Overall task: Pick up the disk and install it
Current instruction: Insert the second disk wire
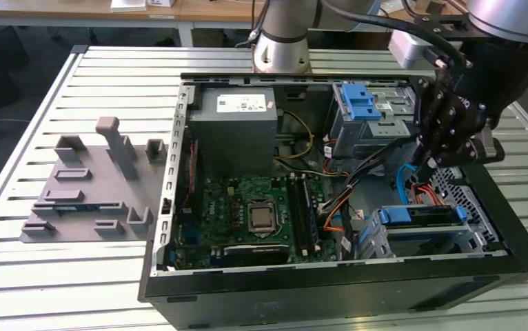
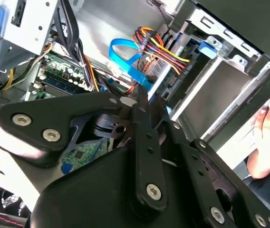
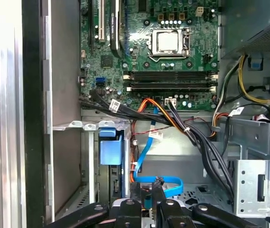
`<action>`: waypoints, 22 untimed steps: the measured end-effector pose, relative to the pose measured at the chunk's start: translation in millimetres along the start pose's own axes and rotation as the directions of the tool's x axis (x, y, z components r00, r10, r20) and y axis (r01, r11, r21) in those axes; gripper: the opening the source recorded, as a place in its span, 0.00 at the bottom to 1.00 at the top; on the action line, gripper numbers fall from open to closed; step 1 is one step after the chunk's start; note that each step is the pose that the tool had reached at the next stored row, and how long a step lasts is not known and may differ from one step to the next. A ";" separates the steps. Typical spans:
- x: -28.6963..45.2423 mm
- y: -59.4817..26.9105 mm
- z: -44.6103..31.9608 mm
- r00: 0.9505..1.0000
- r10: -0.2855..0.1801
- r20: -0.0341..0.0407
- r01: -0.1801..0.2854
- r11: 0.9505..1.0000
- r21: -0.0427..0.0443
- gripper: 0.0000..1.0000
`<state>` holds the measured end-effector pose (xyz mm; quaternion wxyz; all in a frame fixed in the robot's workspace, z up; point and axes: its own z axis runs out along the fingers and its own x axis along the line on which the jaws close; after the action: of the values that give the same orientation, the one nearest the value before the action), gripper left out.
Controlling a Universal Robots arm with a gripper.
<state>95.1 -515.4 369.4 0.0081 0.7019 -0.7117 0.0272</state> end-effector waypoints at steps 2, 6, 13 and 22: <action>-1.9 -0.1 1.0 1.000 0.000 0.000 0.000 1.000 -0.002 0.24; -3.6 -0.1 5.2 1.000 0.000 -0.005 0.000 1.000 -0.004 0.24; -5.9 -0.3 10.0 1.000 -0.001 -0.015 0.001 1.000 -0.004 0.24; -6.8 -0.8 13.9 1.000 -0.001 -0.021 0.001 1.000 -0.004 0.16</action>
<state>96.4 -509.3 355.3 0.0168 0.7019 -0.7113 0.0331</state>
